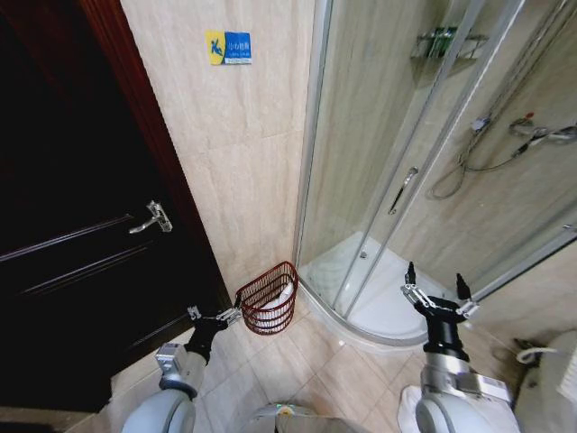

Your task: Discard the used towel into the hamper.

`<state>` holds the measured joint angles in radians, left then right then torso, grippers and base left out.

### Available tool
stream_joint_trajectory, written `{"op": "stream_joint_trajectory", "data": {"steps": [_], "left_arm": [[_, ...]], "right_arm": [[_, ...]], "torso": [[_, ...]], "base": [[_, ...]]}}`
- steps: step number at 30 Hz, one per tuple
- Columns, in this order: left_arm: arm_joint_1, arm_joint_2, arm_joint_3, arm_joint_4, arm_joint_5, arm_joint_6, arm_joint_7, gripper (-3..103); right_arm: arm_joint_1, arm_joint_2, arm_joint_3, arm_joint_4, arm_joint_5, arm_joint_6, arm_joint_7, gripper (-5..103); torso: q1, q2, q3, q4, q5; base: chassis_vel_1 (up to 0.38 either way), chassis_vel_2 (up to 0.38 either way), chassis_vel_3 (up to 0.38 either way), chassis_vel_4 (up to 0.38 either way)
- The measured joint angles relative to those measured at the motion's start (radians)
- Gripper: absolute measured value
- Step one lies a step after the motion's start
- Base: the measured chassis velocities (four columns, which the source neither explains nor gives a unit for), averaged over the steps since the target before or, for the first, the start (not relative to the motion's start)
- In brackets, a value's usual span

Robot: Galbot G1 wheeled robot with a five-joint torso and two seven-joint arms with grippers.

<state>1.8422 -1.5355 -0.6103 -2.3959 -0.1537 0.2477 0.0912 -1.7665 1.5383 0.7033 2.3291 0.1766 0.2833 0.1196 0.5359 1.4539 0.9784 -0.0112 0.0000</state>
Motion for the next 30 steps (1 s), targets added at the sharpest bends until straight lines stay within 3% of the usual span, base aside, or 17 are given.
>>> {"op": "stream_joint_trajectory", "data": {"steps": [6, 30], "left_arm": [[-0.002, -0.003, -0.002, -0.002, 0.006, 0.003, 0.024, 100], [-0.003, -0.003, -0.003, -0.002, 0.007, 0.003, 0.026, 100]], "right_arm": [[-0.002, 0.001, -0.001, 0.0, -0.002, 0.0, -0.001, 100], [-0.057, -0.002, 0.022, 0.082, -0.029, 0.046, -0.017, 100]], "torso": [[0.0, 0.0, 0.0, 0.0, 0.0], [0.0, 0.0, 0.0, 0.0, -0.0001]], "base": [[0.0, 0.0, 0.0, 0.0], [0.0, 0.0, 0.0, 0.0]]}}
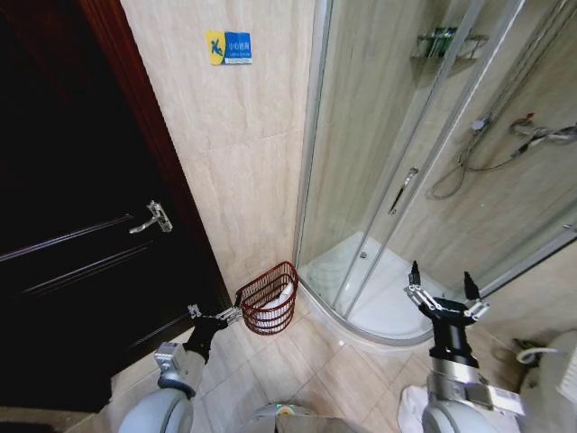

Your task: Discard the used towel into the hamper.

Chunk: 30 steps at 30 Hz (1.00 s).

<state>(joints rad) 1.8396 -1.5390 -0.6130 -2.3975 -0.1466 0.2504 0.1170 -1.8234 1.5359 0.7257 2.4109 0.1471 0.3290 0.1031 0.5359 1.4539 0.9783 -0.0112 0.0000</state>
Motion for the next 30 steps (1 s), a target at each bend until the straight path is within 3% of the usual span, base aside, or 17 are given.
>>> {"op": "stream_joint_trajectory", "data": {"steps": [30], "left_arm": [[0.0, 0.0, 0.0, 0.001, 0.0, 0.0, 0.0, 100]], "right_arm": [[0.0, -0.013, 0.0, 0.009, -0.004, -0.001, -0.002, 100]], "torso": [[0.0, 0.0, 0.0, -0.0001, 0.0]], "base": [[-0.012, -0.014, -0.009, -0.012]]}}
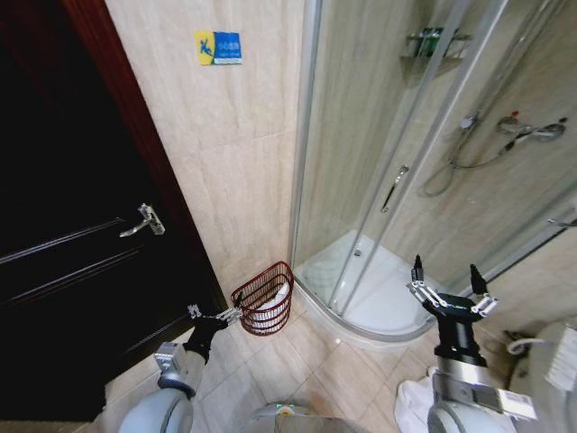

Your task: Discard the used towel into the hamper.

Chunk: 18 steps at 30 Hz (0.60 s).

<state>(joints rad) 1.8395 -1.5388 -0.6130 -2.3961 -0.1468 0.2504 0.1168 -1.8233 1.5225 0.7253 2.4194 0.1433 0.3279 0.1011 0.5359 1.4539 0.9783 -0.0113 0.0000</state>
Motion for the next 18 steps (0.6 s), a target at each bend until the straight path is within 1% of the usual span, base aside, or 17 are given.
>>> {"op": "stream_joint_trajectory", "data": {"steps": [6, 10, 18], "left_arm": [[0.0, 0.0, 0.0, 0.0, 0.0, 0.0, 0.0, 100], [0.0, 0.0, 0.0, 0.0, 0.0, 0.0, 0.0, 100], [0.0, 0.0, 0.0, 0.0, 0.0, 0.0, 0.0, 100]], "right_arm": [[0.0, 0.005, -0.002, -0.005, -0.001, 0.01, -0.003, 100], [0.0, 0.008, -0.006, -0.006, -0.002, 0.013, -0.004, 100], [0.0, 0.008, -0.004, -0.003, 0.002, 0.011, -0.003, 100]], "torso": [[0.0, 0.0, 0.0, -0.0002, 0.0001], [0.0, 0.0, 0.0, 0.0003, 0.0], [0.0, 0.0, 0.0, 0.0002, 0.0]], "base": [[-0.059, -0.069, -0.065, -0.062], [0.0, 0.0, 0.0, 0.0], [0.0, 0.0, 0.0, 0.0]]}}
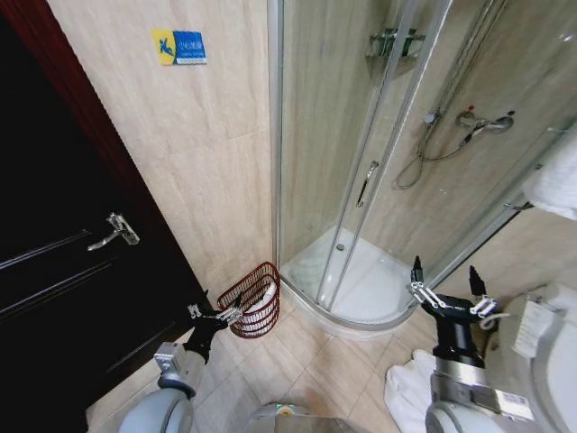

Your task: Discard the used towel into the hamper.

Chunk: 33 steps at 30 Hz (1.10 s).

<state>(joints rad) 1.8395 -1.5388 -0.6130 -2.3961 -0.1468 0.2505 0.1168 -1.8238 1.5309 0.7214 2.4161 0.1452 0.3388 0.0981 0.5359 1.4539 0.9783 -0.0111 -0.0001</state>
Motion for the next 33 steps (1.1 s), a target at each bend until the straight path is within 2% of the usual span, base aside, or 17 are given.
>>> {"op": "stream_joint_trajectory", "data": {"steps": [8, 33], "left_arm": [[0.0, 0.0, 0.0, 0.0, 0.0, 0.0, 0.0, 100], [0.0, 0.0, 0.0, 0.0, 0.0, 0.0, 0.0, 100]], "right_arm": [[0.002, -0.001, 0.0, -0.001, 0.003, 0.0, 0.0, 100], [-0.001, -0.012, 0.009, -0.001, 0.018, 0.005, -0.006, 100]], "torso": [[0.0, 0.0, 0.0, -0.0001, -0.0001], [0.0, 0.0, 0.0, 0.0, 0.0]], "base": [[-0.038, -0.038, 0.033, 0.03], [-0.152, -0.153, 0.152, 0.144]]}}
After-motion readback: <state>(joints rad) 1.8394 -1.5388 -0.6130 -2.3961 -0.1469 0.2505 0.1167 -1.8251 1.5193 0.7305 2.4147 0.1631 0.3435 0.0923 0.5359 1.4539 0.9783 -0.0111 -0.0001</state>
